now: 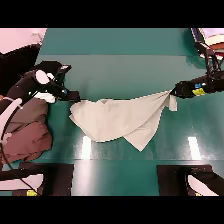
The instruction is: Fold the shirts.
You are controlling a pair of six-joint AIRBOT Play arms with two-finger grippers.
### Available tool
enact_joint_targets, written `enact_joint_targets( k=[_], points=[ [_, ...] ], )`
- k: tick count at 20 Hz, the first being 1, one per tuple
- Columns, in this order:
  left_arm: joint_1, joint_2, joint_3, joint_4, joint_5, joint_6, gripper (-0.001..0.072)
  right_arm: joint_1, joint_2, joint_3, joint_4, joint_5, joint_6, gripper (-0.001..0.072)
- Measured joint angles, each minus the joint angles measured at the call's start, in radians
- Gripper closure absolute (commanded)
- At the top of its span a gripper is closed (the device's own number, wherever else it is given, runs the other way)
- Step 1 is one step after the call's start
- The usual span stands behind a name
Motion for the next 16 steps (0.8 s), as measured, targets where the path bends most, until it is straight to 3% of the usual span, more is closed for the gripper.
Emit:
enact_joint_targets(
  k=[3,4,6,8,9,16],
  points=[
    [0.000,-0.051,0.032,-0.003,-0.026,0.016,0.0181,0.000,0.000,0.000,0.000,-0.002,0.000,0.0700],
    [0.000,-0.060,0.038,-0.005,-0.043,0.021,0.0223,0.000,0.000,0.000,0.000,-0.005,0.000,0.0700],
    [0.000,-0.071,0.045,-0.009,-0.070,0.027,0.0569,0.000,0.000,0.000,0.000,-0.013,0.000,0.0701],
    [0.000,-0.076,0.048,-0.014,-0.098,0.032,0.0592,0.000,0.000,0.000,0.000,-0.021,0.000,0.0700],
    [0.000,-0.077,0.050,-0.017,-0.103,0.033,0.0677,0.000,0.000,0.000,0.000,-0.021,0.000,0.0700],
    [0.000,0.025,0.194,-0.015,-0.148,0.013,0.0682,-0.017,0.000,0.121,-0.002,-0.013,-0.019,0.0700]
  ],
)
